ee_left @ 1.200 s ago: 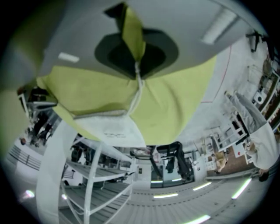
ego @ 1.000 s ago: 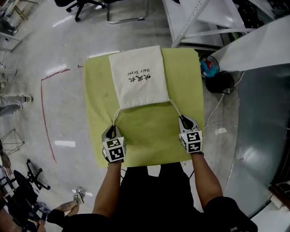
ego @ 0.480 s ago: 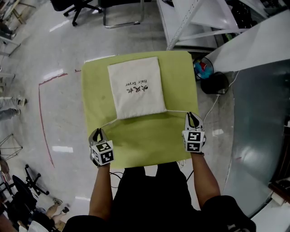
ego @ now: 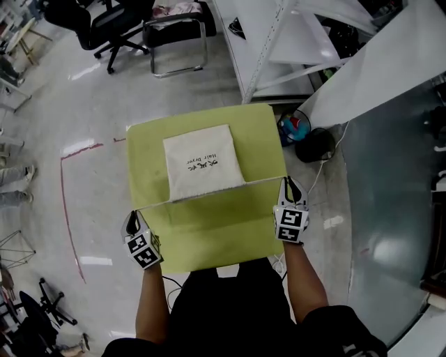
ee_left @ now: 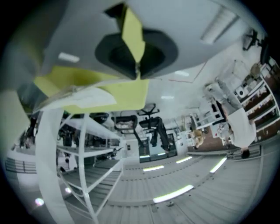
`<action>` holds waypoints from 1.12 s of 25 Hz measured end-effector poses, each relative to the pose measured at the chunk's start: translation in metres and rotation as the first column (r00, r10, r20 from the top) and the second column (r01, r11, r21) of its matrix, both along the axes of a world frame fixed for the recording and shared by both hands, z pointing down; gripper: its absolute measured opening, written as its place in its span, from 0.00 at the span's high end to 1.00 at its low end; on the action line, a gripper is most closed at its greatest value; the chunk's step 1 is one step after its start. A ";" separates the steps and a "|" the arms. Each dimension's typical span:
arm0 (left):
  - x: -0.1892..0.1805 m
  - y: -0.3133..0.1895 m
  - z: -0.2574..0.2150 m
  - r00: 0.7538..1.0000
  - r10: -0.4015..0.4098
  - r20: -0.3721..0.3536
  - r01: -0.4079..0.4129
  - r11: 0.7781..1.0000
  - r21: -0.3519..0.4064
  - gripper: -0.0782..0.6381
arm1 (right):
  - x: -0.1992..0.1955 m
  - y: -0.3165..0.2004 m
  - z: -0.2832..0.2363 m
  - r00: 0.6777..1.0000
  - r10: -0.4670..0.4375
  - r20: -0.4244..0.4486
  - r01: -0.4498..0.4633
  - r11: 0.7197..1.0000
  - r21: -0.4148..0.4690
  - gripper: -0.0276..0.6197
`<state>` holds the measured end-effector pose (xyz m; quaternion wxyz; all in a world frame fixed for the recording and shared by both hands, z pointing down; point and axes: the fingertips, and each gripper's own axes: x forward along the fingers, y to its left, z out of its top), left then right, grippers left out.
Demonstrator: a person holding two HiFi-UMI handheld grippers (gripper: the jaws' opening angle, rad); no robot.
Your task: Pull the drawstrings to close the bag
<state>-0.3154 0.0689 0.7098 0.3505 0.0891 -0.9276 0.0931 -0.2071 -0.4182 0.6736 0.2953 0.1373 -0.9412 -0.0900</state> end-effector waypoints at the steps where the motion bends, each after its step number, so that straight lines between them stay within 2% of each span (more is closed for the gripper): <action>1: -0.005 0.001 -0.010 1.000 -0.011 0.021 0.011 1.000 0.025 0.84 | -0.004 -0.003 -0.015 0.999 0.009 0.033 -0.009 1.000 0.006 0.90; 5: -0.025 0.008 -0.059 0.991 -0.038 0.129 0.031 0.998 0.055 0.84 | -0.021 -0.017 -0.070 0.991 0.013 0.134 -0.019 0.999 0.041 0.90; 8: -0.035 0.013 -0.104 0.976 -0.068 0.208 0.049 0.994 0.096 0.84 | -0.026 -0.028 -0.110 0.981 0.003 0.193 -0.017 0.997 0.072 0.90; 11: -0.039 0.019 -0.135 0.959 -0.101 0.264 0.068 0.989 0.134 0.84 | -0.027 -0.042 -0.142 0.964 0.014 0.264 -0.031 0.998 0.060 0.90; 17: -0.038 0.022 -0.163 0.937 -0.177 0.300 0.105 0.965 0.240 0.84 | -0.020 -0.067 -0.178 0.939 0.047 0.342 -0.056 0.998 0.017 0.90; 21: -0.036 0.026 -0.184 0.921 -0.188 0.342 0.102 0.962 0.253 0.84 | -0.017 -0.079 -0.194 0.921 0.075 0.382 -0.079 0.997 -0.007 0.91; 28: -0.033 0.039 -0.202 0.903 -0.230 0.362 0.114 0.942 0.315 0.84 | -0.018 -0.093 -0.219 0.892 0.088 0.444 -0.086 0.996 -0.024 0.90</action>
